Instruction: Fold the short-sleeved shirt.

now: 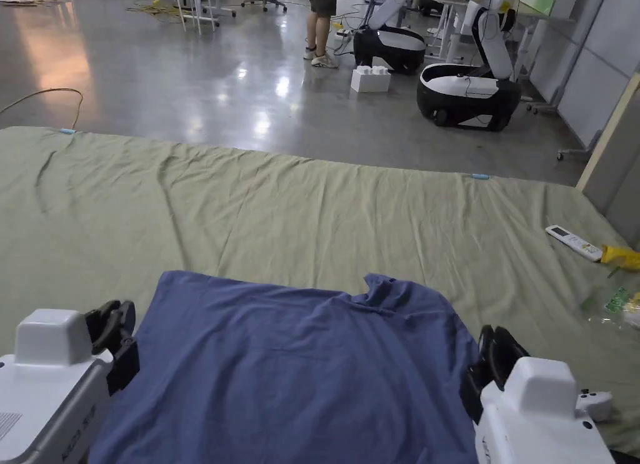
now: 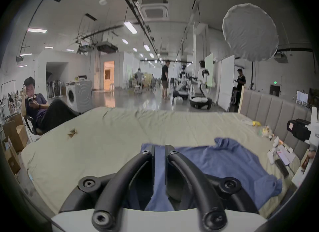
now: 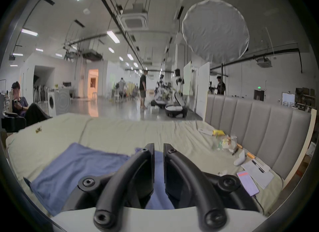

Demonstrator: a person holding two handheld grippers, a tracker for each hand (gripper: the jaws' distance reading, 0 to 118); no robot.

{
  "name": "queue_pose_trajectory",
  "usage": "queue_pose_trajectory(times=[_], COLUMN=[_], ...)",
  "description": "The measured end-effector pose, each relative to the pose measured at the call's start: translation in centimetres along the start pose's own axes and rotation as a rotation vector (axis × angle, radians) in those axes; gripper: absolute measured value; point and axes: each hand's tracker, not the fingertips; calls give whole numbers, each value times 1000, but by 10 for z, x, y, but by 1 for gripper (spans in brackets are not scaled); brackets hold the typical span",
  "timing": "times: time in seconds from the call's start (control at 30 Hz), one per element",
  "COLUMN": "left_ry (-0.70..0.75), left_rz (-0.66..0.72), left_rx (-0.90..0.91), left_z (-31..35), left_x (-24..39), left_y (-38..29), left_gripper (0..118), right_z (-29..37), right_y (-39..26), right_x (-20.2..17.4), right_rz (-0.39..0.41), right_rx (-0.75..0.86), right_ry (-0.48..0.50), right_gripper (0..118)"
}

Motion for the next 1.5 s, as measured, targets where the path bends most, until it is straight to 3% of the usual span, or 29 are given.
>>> queue_pose_trajectory(times=[0.03,0.1,0.27,0.63,0.77,0.8,0.93,1.07,1.2,1.23,1.3,1.43,1.5], left_ry=[-22,-17,-24,52,58,67,112,135,156,160,126,54,52], left_rz=[13,10,-27,-4,104,139,205,141,102,81,10,6,86], left_rx=[20,31,-24,-582,-711,-723,-841,-951,-939,-943,-933,-896,-865], left_z=[3,8,10,1,-9,-12,-26,-38,-43,-41,-41,-32,-28], left_x=[1,6,1,-77,-101,-105,-116,-111,-99,-97,-87,-79,-92], left_y=[4,9,9,-57,-90,-97,-122,-144,-146,-145,-143,-146,-147], left_gripper=[5,4,2,4,59,63,63,63,60,55,29,15,12], right_z=[0,0,-3,-6,-6,-5,-4,-3,-2,-1,2,8,13], right_y=[-1,8,9,-23,-36,-39,-47,-52,-60,-61,-64,-72,-78], right_x=[-3,-11,-15,-6,-6,-5,-6,-6,-7,-6,-6,7,22], right_rz=[-58,-10,-27,-23,-27,-33,-20,-14,-19,-22,-20,-43,-67], right_rx=[-48,23,-11,-140,-194,-211,-239,-265,-305,-314,-318,-364,-419], right_ry=[3,9,35,60,67,69,79,87,102,99,95,74,31], right_gripper=[3,2,2,2,2,2,2,2,2,2,2,2,2])
